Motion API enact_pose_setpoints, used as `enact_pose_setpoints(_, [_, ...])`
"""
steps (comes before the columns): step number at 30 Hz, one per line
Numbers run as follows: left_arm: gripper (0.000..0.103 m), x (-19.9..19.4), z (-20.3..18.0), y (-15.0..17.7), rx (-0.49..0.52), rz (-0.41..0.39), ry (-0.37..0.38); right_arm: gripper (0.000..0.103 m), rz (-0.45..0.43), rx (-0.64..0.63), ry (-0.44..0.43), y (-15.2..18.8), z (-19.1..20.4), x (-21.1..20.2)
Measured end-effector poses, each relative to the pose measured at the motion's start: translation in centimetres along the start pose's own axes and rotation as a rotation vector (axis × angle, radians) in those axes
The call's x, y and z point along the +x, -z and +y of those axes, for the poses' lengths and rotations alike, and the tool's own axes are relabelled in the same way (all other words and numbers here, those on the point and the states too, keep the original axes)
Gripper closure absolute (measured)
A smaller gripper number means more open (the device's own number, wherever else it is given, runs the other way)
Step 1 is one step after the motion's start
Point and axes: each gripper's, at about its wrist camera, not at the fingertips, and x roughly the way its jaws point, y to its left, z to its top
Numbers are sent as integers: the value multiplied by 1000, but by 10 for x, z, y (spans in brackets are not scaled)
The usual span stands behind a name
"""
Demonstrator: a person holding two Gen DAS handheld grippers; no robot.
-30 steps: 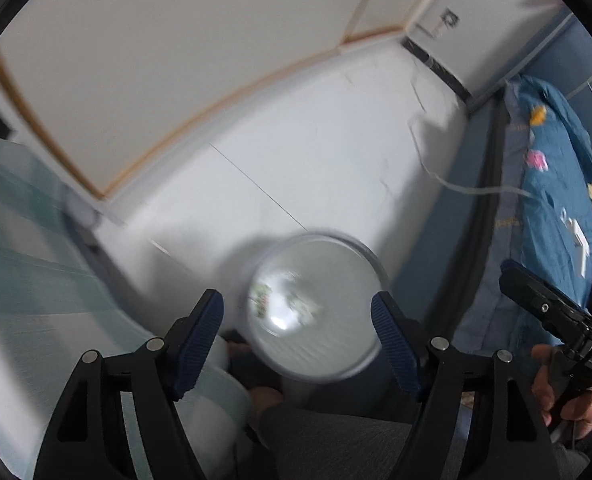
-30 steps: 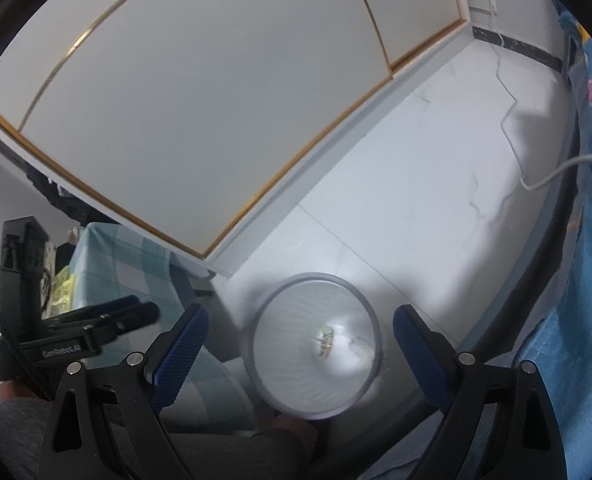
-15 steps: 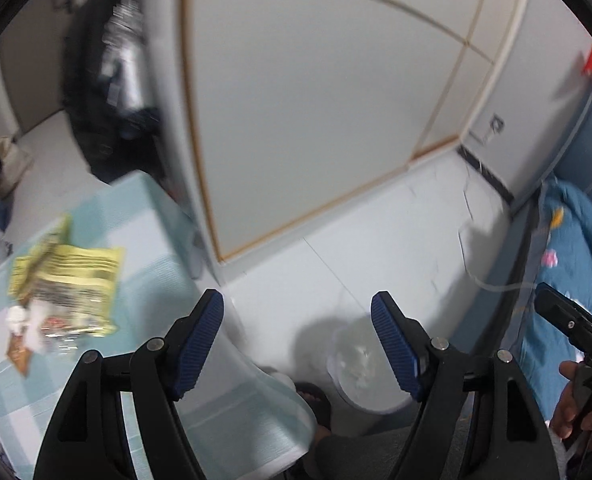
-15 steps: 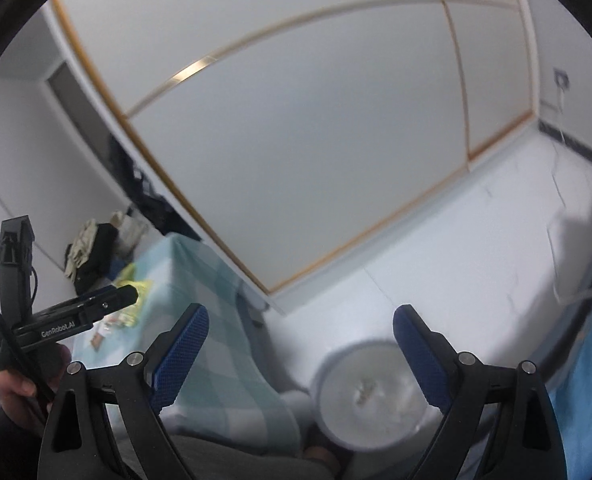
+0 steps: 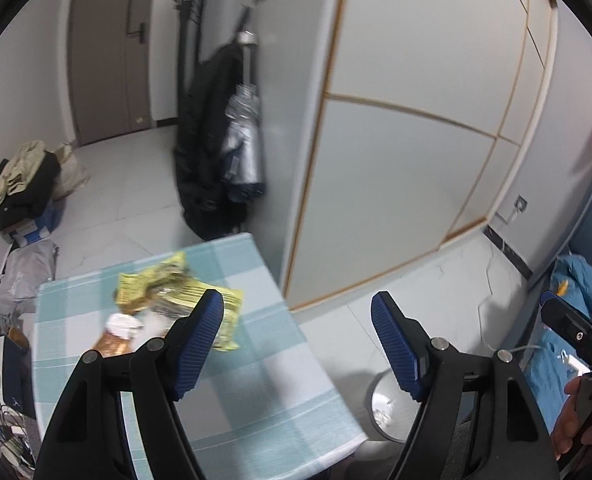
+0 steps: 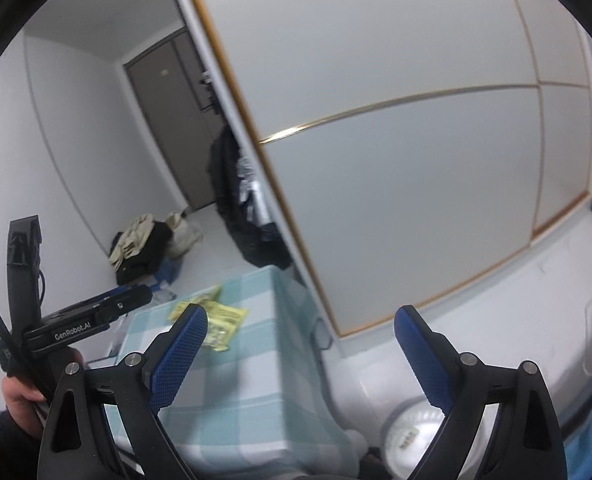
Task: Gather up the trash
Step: 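Move both open tools back over the table, then grasp the yellow plastic bag with the right tool and lift it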
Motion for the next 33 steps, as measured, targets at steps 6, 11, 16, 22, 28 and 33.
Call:
enact_pose_setpoints(6, [29, -19, 37, 3, -56, -43, -56, 8, 30, -35, -74, 3, 43, 21])
enact_pose_setpoints(11, [29, -36, 71, 8, -103, -68, -105, 8, 59, -63, -130, 4, 80, 47])
enact_pose_setpoints(16, [29, -37, 103, 13, -158, -62, -152, 8, 107, -102, -169, 12, 111, 72])
enact_pose_setpoints(22, [29, -27, 144, 24, -223, -53, -207, 8, 159, -129, -214, 19, 141, 106])
enact_pose_setpoints(28, [29, -15, 180, 39, -310, -8, -200, 8, 213, -142, -250, 27, 166, 142])
enact_pose_setpoints(33, [29, -6, 203, 46, -336, 42, -206, 8, 272, -155, -249, 30, 181, 178])
